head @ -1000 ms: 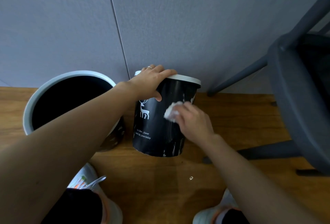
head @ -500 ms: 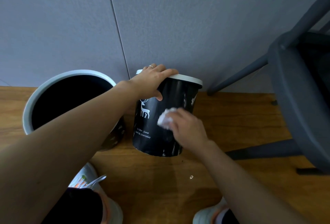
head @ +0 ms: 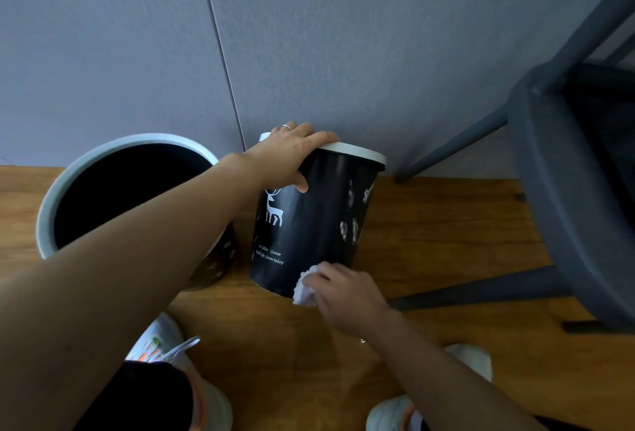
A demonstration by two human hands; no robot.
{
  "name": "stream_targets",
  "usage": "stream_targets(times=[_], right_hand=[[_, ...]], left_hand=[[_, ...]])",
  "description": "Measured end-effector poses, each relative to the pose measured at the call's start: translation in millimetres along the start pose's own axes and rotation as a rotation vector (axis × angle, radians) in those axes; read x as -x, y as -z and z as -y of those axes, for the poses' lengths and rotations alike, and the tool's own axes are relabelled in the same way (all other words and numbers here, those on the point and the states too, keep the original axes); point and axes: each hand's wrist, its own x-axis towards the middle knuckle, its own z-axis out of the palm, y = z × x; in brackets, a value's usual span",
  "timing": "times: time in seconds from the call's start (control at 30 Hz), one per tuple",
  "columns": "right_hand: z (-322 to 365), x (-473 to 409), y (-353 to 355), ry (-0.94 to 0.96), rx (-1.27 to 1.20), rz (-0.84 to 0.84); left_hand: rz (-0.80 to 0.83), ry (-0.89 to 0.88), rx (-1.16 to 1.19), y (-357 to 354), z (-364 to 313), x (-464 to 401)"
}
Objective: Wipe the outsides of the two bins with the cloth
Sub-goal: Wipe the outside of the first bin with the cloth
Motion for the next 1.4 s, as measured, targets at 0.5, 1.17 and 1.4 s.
stream_targets(times=[0.5,1.17,1.4], right_hand=[[6.9,13.6,-0.7,0.041,-0.053,0.109],[-17.0,22.1,1.2,0.037,-0.083,-0.099],[-21.3,9.7,1.0,-0.200,-0.184,-0.215]], left_hand=[[-0.013,0.016,0.029,-0.5,3.3,1.1],[-0.011,0.036,0.047,2.0,5.4,5.2],[-0.005,0.041,0.053,3.2,3.3,4.4]])
